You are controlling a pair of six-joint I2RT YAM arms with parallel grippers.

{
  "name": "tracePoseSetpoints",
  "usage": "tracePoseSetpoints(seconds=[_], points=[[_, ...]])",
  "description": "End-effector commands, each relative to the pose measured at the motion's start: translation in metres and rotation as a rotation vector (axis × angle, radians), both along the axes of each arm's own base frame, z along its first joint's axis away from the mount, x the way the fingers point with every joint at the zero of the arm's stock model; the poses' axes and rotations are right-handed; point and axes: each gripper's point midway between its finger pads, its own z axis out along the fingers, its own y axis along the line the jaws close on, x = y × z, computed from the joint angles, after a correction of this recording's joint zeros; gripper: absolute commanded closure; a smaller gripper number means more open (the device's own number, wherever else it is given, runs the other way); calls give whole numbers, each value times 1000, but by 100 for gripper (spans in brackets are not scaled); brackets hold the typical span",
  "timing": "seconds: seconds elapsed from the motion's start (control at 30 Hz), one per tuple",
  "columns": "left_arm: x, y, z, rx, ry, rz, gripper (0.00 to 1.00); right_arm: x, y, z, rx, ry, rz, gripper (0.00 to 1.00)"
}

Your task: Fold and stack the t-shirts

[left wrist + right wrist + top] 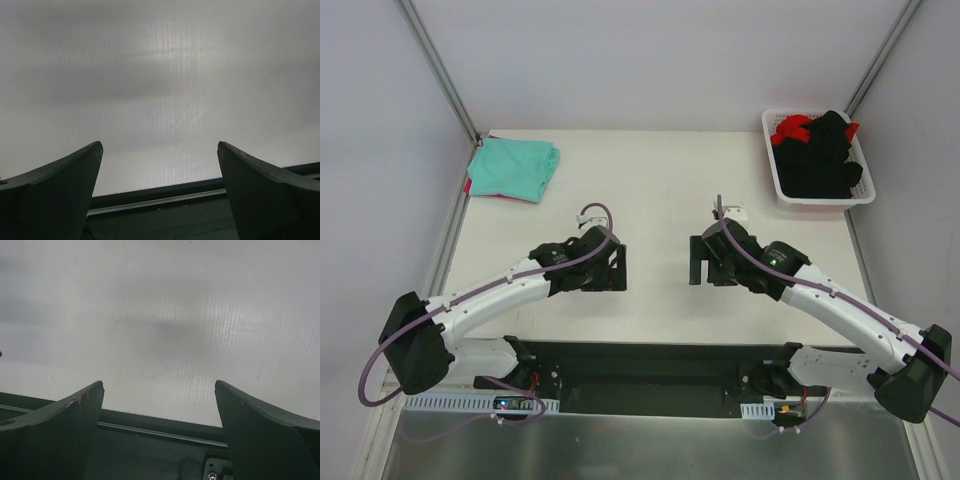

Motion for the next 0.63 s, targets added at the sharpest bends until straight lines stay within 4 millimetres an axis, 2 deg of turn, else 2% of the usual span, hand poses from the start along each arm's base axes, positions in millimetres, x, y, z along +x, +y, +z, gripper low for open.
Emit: tracePoseSetpoints(seconds=[0.0, 0.2, 0.47, 0.6], points=[[14, -15, 13, 0, -52, 38, 1, 0, -6, 1, -18, -13, -25, 4], [17, -20, 20, -8, -68, 32, 1, -2, -11, 1, -33, -17, -26, 4], [14, -24, 18, -5, -58, 25, 1, -2, -10, -1, -32, -19, -29, 4], [13, -25, 18, -7, -58, 24, 1, -2, -7, 5, 34, -73, -17, 4]])
